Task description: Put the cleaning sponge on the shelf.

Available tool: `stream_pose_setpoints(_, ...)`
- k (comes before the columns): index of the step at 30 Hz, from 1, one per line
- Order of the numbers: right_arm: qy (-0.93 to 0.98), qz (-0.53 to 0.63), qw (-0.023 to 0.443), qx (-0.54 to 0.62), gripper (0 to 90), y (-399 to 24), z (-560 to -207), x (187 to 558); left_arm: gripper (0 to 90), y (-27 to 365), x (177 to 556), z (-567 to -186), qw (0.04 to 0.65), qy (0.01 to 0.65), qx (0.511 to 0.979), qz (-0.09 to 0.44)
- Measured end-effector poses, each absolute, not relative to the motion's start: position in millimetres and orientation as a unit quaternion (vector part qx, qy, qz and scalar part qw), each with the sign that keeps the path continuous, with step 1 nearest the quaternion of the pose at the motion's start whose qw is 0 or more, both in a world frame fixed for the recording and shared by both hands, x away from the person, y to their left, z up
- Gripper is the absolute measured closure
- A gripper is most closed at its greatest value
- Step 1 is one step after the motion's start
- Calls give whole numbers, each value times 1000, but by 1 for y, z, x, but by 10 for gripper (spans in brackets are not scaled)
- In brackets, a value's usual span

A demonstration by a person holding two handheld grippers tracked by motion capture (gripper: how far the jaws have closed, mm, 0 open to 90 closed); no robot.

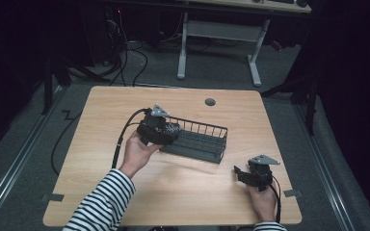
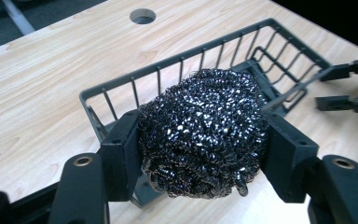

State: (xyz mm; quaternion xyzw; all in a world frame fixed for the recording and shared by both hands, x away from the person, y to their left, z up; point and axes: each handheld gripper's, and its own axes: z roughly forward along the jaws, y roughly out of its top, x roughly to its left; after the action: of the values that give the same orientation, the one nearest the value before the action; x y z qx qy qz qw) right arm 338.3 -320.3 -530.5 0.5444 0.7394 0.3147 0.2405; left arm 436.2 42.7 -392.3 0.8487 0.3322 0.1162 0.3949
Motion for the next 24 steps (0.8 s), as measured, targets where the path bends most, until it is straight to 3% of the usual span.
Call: stream_pose_setpoints(24, 740, 314, 241, 545, 344, -320, -530, 338, 374, 12, 479, -434, 349, 371, 852, 120)
